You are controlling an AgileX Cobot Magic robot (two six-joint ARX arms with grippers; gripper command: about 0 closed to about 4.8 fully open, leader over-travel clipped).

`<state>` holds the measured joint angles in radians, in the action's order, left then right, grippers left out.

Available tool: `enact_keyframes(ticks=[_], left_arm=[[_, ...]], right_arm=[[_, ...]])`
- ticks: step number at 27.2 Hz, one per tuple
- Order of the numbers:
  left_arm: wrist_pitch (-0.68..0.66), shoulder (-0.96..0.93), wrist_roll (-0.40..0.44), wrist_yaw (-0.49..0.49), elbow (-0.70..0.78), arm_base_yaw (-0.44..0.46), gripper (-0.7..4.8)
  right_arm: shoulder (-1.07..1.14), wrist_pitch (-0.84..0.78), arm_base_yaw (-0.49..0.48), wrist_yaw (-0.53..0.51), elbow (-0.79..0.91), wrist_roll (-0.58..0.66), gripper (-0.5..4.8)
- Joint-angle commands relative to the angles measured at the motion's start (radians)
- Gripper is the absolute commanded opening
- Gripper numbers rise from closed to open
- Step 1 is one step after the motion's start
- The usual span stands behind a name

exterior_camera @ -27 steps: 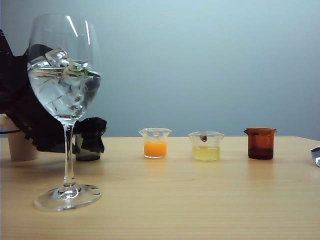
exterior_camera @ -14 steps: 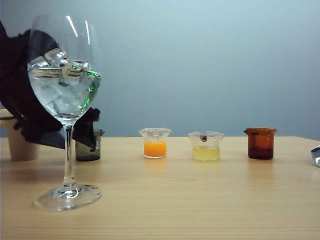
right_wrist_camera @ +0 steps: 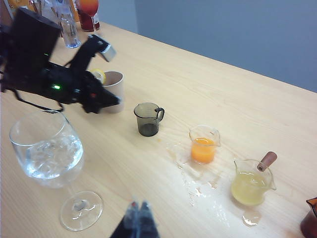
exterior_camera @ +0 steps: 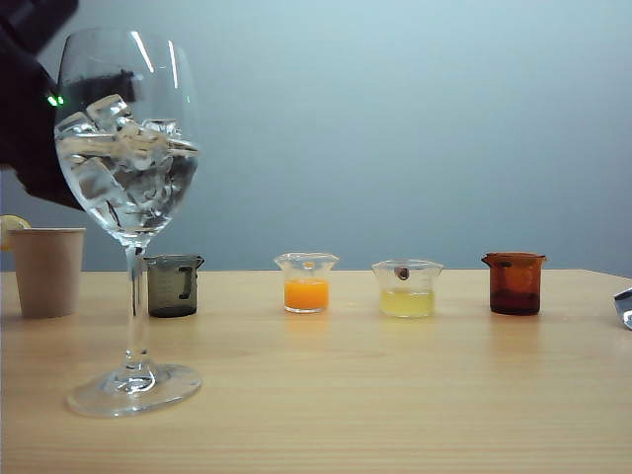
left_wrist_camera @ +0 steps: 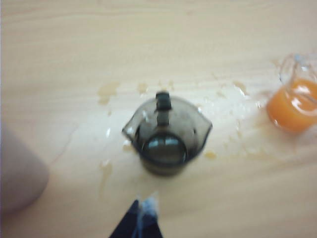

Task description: Pick up the first measuring cup from the left, pour the coconut rum inside into the goblet, and finally put the measuring cup back in its original place.

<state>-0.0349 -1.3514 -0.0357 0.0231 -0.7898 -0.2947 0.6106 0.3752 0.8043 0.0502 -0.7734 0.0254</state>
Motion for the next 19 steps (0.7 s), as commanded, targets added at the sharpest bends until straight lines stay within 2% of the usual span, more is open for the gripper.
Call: enact_keyframes(ticks=[1,5,9,12,19], left_arm=[[-0.1,0.094,0.002,0.0,-0.002,-0.001,-0.05],[-0.13,0.23,0.001,0.0,-0.001,-0.001,-0.05],[-0.141,0.359,0.001,-0.002,0.002,-0.002,-0.05],[-0.139,0.515,0.002,-0.005,0.063,-0.002,-0.05],[-0.074,0.789,0.008,0.0,0.252,-0.002,-0.05]], right_arm=[[-0.002,-0.013,-0.001,0.004,-0.004,-0.003,-0.03],[-0.002,-0.018,-0.001,0.014,-0.004,-0.004,-0.03],[-0.002,-0.017,-0.001,0.086,-0.002,-0.037,-0.03],[-0.002,-0.013,-0.001,0.139,0.006,-0.139,-0.03],[-0.04,-0.102,-0.001,0.184,0.119,-0.141,-0.03]])
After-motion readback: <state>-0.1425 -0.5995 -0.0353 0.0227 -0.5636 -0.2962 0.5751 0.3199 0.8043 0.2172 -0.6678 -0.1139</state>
